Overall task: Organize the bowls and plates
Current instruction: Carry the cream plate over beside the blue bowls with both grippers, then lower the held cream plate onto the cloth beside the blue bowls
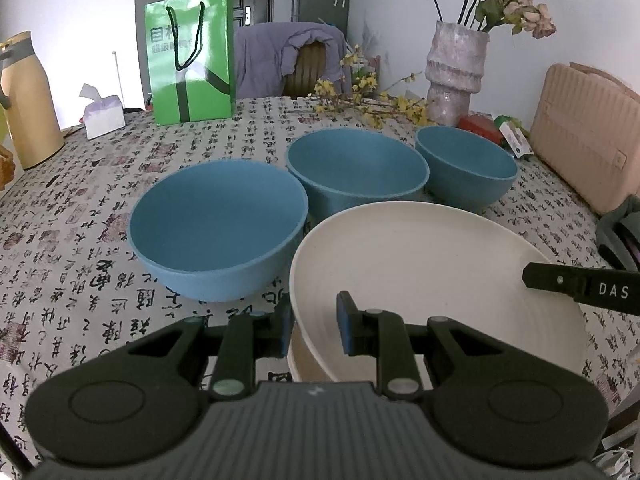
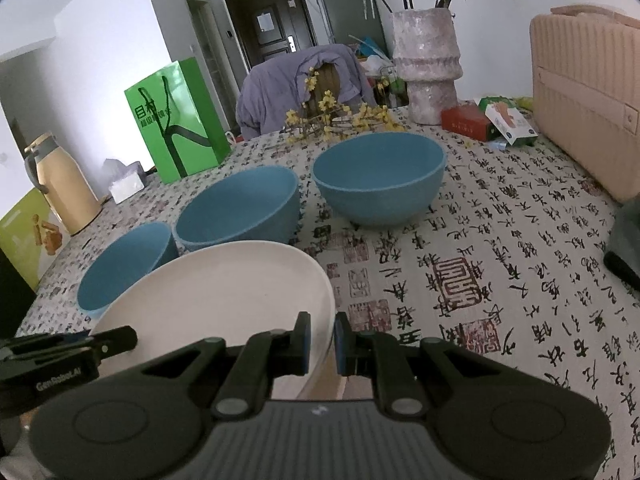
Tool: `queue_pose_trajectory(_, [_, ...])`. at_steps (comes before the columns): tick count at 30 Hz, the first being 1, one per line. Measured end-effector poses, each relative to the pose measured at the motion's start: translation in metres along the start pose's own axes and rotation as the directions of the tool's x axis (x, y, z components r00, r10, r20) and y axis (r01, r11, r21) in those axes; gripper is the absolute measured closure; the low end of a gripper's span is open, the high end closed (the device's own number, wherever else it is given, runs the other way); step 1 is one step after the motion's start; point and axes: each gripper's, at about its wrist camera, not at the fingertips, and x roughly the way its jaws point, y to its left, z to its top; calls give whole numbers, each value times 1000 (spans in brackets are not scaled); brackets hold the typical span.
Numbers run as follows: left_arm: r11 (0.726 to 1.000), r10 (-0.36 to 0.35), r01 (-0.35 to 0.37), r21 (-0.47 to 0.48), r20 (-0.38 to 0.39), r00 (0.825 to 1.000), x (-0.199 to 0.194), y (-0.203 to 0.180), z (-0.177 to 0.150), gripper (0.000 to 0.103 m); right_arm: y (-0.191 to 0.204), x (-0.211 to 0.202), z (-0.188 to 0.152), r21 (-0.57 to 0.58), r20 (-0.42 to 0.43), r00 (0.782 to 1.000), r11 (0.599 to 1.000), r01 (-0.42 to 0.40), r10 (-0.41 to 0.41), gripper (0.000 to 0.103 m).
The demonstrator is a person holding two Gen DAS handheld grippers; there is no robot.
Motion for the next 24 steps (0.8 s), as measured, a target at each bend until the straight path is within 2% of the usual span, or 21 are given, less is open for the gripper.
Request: queue_pose_trajectory(24, [997,42,-43,68,2,999,13,-6,-13,78,6,11,-13,-77,18,999,996,42,-41,91])
